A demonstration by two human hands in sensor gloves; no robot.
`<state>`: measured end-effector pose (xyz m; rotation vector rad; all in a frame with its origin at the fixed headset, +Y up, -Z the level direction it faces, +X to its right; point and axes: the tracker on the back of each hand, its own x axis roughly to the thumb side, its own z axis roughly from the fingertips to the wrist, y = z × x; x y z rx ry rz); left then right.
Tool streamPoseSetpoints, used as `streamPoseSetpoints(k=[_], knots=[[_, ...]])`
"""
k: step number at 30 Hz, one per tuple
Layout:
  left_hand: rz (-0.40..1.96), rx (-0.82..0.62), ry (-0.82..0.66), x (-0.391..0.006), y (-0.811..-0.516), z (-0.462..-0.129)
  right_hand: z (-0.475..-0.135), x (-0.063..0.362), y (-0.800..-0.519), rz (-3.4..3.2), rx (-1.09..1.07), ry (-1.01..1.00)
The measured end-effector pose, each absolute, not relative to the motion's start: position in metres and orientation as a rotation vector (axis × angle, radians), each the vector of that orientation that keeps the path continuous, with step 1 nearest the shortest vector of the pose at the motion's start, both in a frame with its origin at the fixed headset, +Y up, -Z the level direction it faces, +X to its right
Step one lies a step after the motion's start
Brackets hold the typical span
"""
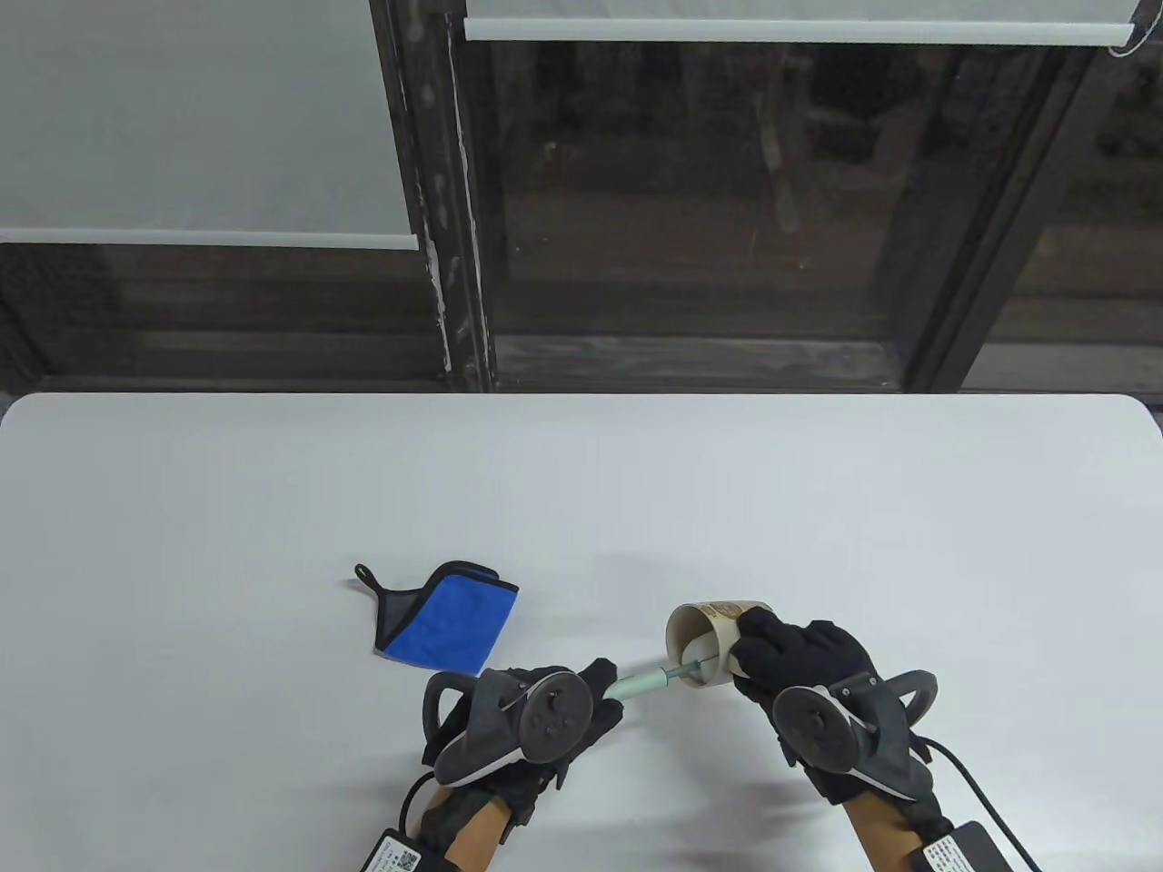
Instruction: Brush the water cup with the cup brush
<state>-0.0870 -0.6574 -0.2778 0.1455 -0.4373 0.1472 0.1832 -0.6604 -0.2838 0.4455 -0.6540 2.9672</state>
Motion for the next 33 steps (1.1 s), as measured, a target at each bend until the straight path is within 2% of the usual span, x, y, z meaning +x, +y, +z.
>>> streamPoseSetpoints(k=[3, 7, 12, 16, 19, 23, 27, 30, 32, 33], knots=[[0.155, 0.214, -0.429, -0.089, -0.653, -0.274, -0.287, 0.183, -0.665, 2.977, 0.443, -0.6], [0.128, 0.273, -0.315, -0.096, -0.652, -0.276, -0.285, 0.177, -0.664, 2.975, 0.456, -0.598], [0.143, 0.146, -0.269, -0.102, -0.661, -0.288, -0.278, 0.176, -0.657, 2.911, 0.495, -0.66], [0.143, 0.104, -0.343, -0.095, -0.663, -0.287, -0.277, 0.181, -0.654, 2.911, 0.459, -0.712], [0.099, 0.169, -0.416, -0.085, -0.658, -0.277, -0.281, 0.184, -0.657, 2.93, 0.429, -0.696], [0.126, 0.201, -0.438, -0.086, -0.653, -0.273, -0.288, 0.186, -0.665, 2.934, 0.408, -0.594], [0.125, 0.296, -0.345, -0.094, -0.65, -0.271, -0.289, 0.182, -0.666, 2.949, 0.418, -0.547], [0.104, 0.271, -0.273, -0.102, -0.652, -0.278, -0.283, 0.179, -0.661, 2.919, 0.459, -0.587], [0.15, 0.153, -0.256, -0.107, -0.657, -0.286, -0.278, 0.177, -0.658, 2.903, 0.476, -0.622], [0.156, 0.167, -0.253, -0.106, -0.659, -0.287, -0.276, 0.175, -0.656, 2.913, 0.489, -0.679]])
